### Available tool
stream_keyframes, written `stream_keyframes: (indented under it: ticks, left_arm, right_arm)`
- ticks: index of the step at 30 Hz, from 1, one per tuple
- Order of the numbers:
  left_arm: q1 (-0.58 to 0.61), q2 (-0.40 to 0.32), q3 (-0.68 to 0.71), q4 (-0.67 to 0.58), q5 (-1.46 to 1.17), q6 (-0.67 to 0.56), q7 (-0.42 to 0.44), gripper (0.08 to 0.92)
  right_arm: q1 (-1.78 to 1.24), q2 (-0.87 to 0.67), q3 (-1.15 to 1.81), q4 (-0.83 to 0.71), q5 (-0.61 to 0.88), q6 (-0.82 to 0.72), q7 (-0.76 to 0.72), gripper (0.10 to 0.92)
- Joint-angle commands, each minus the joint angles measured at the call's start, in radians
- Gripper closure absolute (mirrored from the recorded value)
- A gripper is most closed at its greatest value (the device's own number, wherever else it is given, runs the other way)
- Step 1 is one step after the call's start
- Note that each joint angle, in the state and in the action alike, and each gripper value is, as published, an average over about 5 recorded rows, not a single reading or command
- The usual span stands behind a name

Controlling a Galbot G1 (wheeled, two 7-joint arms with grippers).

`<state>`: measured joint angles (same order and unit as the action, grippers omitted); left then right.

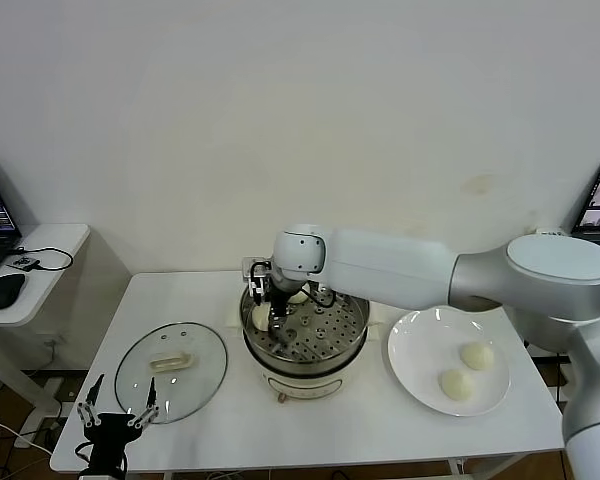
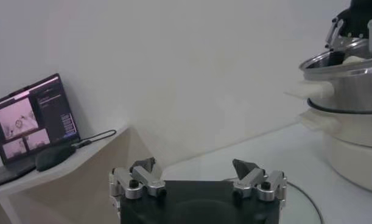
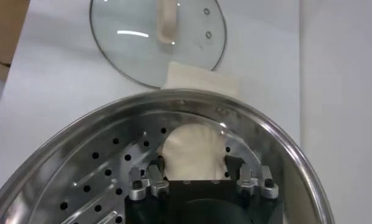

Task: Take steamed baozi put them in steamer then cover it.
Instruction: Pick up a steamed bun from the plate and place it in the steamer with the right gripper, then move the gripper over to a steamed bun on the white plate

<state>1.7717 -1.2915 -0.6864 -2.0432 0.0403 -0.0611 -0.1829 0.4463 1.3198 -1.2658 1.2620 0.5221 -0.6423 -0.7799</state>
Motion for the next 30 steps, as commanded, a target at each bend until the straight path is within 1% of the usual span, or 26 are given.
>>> stream_keyframes:
  ticks: [1,3,5,9,15,19,24,30]
  left_arm:
    - [-0.003,0.003,-0.001,-0.002,-0.001,0.002,0.003,0.177]
    - [-0.006,0.005,0.0,-0.003,-0.002,0.003,0.005,0.177]
    - [-0.01,0.007,0.002,-0.003,-0.002,0.005,0.007,0.177]
    - [-0.016,0.011,0.006,-0.003,-0.002,0.009,0.009,0.177]
    - [-0.015,0.014,0.015,-0.003,0.0,0.012,0.011,0.177]
    - [-0.011,0.015,0.019,-0.002,0.002,0.014,0.012,0.177]
    - [-0.008,0.009,0.025,-0.002,0.009,0.017,0.012,0.177]
    - [-0.001,-0.004,0.036,-0.002,0.022,0.018,0.012,0.177]
  right_arm:
    - [0.148,-0.136,-0.024,0.117,-0.031,0.06,-0.164,0.259]
    - [0.204,-0.214,-0.044,0.176,-0.046,0.085,-0.202,0.221]
    - [0.255,-0.297,-0.064,0.238,-0.067,0.109,-0.237,0.208]
    - [0.341,-0.486,-0.109,0.371,-0.125,0.17,-0.299,0.203]
    - [0.342,-0.783,-0.128,0.489,-0.285,0.285,-0.37,0.202]
    - [0.264,-0.926,-0.108,0.527,-0.399,0.346,-0.385,0.203]
    - [0.109,-1.044,-0.041,0.546,-0.509,0.391,-0.366,0.203]
    - [-0.238,-1.125,0.21,0.52,-0.609,0.409,-0.311,0.203]
